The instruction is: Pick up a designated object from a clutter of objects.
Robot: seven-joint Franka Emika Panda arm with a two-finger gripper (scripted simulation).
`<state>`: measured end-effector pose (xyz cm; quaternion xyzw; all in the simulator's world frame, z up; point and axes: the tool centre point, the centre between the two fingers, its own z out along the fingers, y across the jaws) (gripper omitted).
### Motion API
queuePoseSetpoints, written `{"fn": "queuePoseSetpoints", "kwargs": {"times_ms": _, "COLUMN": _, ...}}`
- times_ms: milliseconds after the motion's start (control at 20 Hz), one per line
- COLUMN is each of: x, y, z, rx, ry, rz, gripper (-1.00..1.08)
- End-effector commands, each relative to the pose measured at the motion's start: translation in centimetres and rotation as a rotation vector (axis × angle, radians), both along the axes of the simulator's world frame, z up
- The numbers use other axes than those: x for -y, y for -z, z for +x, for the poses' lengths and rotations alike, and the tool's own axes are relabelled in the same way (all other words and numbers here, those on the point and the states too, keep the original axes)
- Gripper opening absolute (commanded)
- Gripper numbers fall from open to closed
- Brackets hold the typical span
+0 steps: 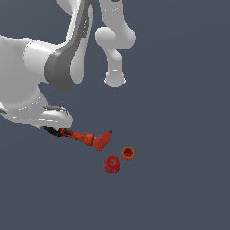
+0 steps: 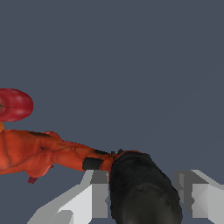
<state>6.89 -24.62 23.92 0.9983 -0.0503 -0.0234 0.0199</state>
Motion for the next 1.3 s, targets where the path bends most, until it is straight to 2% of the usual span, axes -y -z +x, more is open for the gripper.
{"fn": "queuePoseSetpoints", "kwargs": {"times_ms": 0, "x": 0.1, "y": -2.5, "z": 1.0, "rx": 0.006, "ry": 0.0, "rz": -0.002, "gripper": -1.0}}
{"fn": "queuePoseSetpoints", "kwargs": {"times_ms": 600, "x": 0.2, "y": -10.1, "z": 4.3, "rx": 0.006, "ry": 0.0, "rz": -0.002, "gripper": -1.0}}
{"fn": "queuePoseSetpoints", "kwargs": {"times_ms": 1250, "x": 0.4, "y": -15.1, "z": 6.6, "rx": 0.006, "ry": -0.001, "rz": -0.001, "gripper": -1.0}}
